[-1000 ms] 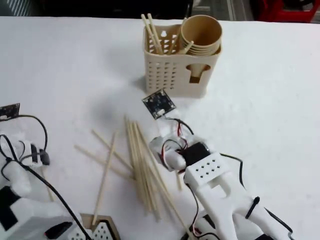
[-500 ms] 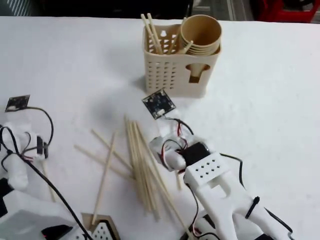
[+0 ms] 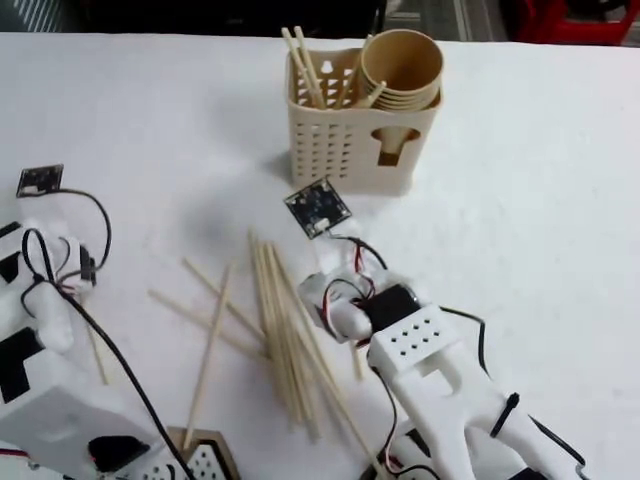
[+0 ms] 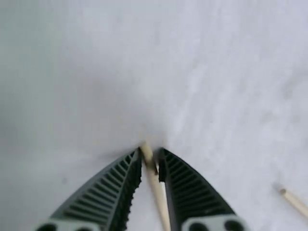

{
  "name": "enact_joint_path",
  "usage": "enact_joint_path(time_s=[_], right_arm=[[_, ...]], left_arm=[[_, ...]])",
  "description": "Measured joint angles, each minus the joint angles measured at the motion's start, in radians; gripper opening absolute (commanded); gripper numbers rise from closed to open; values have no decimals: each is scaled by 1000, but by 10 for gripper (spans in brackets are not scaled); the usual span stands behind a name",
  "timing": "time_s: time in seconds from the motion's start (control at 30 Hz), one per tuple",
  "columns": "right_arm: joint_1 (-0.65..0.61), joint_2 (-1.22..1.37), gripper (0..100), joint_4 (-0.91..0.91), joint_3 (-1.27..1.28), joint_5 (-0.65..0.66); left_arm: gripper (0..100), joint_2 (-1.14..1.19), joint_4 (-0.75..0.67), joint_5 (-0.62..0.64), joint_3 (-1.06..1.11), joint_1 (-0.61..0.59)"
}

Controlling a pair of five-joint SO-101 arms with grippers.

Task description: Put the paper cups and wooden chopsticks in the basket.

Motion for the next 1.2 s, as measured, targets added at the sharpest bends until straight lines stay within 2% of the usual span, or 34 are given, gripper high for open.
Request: enact_joint_path(time_s=[0.2,0.57,0.93,1.2], right_arm=[[0,0,18,0,0,0],[0,0,18,0,0,0],[35,0,19,0,0,0],[61,40,109,0,-2,44]], left_arm=[[22,0,0,2,-11,40],[22,2,15,2,-77,44],[22,15,318,2,-489,210],[22,15,554,69,-809,295]])
